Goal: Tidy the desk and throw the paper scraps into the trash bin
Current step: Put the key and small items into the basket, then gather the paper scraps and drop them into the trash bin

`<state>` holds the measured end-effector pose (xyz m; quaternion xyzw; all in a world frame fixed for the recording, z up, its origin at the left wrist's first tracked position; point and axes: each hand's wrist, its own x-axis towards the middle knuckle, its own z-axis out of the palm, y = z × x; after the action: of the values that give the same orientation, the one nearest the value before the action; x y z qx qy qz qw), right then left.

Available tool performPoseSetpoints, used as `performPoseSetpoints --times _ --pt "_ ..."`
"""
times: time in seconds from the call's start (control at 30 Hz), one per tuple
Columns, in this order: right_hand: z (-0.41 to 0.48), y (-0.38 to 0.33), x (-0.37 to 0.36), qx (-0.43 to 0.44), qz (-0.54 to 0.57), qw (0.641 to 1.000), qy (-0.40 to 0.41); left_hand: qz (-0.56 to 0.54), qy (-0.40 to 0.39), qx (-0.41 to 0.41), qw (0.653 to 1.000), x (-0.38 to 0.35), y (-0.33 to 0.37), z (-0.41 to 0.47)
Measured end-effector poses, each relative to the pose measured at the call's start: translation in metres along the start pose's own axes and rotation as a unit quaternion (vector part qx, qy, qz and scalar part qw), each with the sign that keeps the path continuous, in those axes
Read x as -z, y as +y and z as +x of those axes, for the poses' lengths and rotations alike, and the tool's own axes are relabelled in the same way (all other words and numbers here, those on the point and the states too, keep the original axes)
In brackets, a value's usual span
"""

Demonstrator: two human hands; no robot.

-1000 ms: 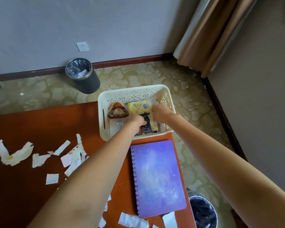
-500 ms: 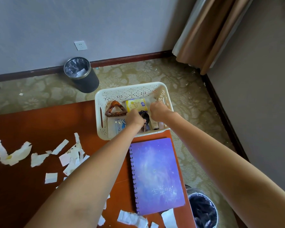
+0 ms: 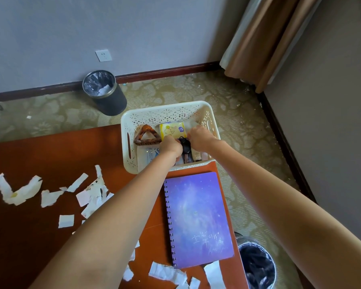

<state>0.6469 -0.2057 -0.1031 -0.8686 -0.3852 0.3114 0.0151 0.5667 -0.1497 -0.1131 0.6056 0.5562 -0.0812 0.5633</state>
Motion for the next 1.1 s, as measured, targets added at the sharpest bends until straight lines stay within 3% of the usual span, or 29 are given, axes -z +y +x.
performPoseSetpoints --times 0.17,0.4,0.57,0.67,0.8,0.9,1.1 --pt "-0.003 0.000 0.001 -0.001 0.008 1.000 0.004 -0.030 -0.003 0.021 0.999 -0.001 0.001 -0.003" --pt "-0.026 -0.005 0.013 -0.007 0.011 0.999 0.035 0.034 0.003 -0.027 0.999 0.009 0.007 -0.015" --pt "-0.067 -0.026 0.025 -0.002 0.094 0.983 0.158 0.053 0.053 -0.127 0.989 0.038 0.017 -0.051" --pt "-0.103 -0.044 0.015 0.008 0.130 0.961 0.242 0.003 0.075 -0.176 0.982 0.063 0.007 -0.085" --pt "-0.163 -0.060 -0.034 0.052 0.176 0.934 0.305 -0.006 0.110 -0.220 0.969 0.086 -0.049 -0.148" --pt "-0.210 -0.060 -0.095 0.032 0.204 0.924 0.320 0.041 0.144 -0.196 0.969 0.089 -0.116 -0.190" --pt "-0.291 -0.043 -0.210 -0.111 0.152 0.956 0.224 0.129 0.155 -0.097 0.975 0.075 -0.242 -0.227"
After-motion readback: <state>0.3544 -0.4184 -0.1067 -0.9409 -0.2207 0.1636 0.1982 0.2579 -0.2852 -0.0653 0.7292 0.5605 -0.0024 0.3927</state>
